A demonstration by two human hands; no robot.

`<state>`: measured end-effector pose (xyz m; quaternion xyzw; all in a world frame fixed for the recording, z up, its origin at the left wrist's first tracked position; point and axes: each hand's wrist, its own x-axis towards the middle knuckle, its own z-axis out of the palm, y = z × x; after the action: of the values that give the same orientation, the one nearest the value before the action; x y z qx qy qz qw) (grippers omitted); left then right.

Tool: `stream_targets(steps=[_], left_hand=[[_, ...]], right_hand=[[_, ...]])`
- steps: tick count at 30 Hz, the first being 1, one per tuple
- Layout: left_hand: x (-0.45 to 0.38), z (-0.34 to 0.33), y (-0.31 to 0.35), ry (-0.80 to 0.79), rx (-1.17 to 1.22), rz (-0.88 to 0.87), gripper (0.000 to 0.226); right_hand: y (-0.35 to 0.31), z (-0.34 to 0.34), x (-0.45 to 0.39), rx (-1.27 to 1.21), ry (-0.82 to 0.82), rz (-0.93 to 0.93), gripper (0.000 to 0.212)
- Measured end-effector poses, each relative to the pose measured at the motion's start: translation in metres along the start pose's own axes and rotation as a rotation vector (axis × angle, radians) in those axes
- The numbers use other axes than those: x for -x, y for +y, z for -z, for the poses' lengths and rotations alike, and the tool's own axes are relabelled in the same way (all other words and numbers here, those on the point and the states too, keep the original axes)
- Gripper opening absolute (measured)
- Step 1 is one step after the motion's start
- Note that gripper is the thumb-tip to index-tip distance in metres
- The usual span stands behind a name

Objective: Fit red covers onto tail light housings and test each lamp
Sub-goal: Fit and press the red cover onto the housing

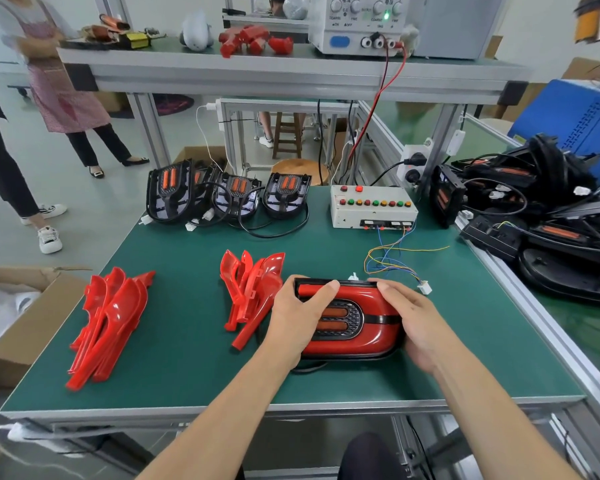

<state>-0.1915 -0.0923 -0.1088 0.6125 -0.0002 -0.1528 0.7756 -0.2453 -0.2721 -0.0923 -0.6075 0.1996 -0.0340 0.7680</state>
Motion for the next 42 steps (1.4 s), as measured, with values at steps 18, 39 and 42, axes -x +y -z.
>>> stream_targets(steps=[18, 39, 42], left_hand=[[-0.002, 0.000, 0.006, 0.003, -0.028, 0.065, 0.035], [-0.002, -0.002, 0.009, 0.044, -0.010, 0.070, 0.025], [-0.001, -0.002, 0.011, 0.036, -0.003, 0.074, 0.026]], right_hand=[[0.001, -0.002, -0.005, 0.035, 0.008, -0.080, 0.030], [0.001, -0.012, -0.002, 0.026, 0.091, -0.038, 0.021], [0.002, -0.012, -0.001, 0.023, 0.098, -0.028, 0.023]])
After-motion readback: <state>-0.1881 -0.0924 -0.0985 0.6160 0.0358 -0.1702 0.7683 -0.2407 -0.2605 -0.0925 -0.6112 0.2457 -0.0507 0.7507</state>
